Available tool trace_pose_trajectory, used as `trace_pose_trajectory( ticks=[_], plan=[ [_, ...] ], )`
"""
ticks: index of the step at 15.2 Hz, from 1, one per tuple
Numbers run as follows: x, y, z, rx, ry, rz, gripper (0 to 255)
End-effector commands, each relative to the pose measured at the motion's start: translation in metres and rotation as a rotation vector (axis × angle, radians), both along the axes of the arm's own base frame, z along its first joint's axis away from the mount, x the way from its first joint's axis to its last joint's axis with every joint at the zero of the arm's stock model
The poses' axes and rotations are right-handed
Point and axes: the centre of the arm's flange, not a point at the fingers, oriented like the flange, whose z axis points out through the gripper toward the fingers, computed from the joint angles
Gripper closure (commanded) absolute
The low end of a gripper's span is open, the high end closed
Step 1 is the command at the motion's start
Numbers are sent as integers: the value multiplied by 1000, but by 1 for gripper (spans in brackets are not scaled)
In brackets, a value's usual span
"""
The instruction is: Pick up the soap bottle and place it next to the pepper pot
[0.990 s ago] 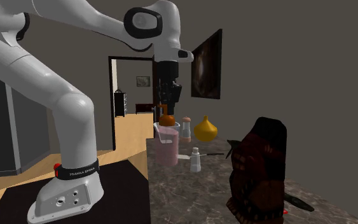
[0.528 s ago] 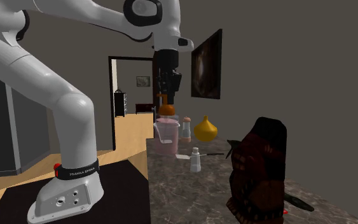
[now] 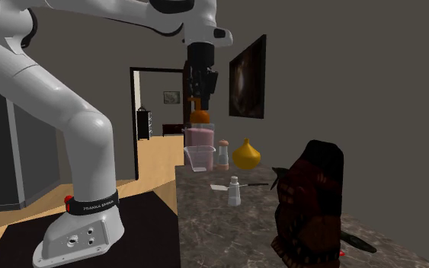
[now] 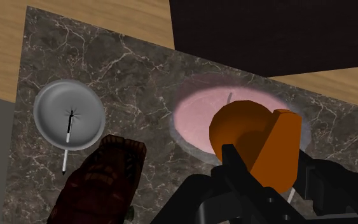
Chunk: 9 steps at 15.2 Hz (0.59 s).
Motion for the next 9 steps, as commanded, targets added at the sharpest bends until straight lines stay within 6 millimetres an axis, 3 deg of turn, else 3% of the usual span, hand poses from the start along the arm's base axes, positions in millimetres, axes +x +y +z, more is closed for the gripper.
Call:
trace_pose_trajectory(
  ticks=[1,9],
  plan=[
    [-2,-1,12,0,0,0,255],
    [-2,-1,54,0,0,0,255]
  ],
)
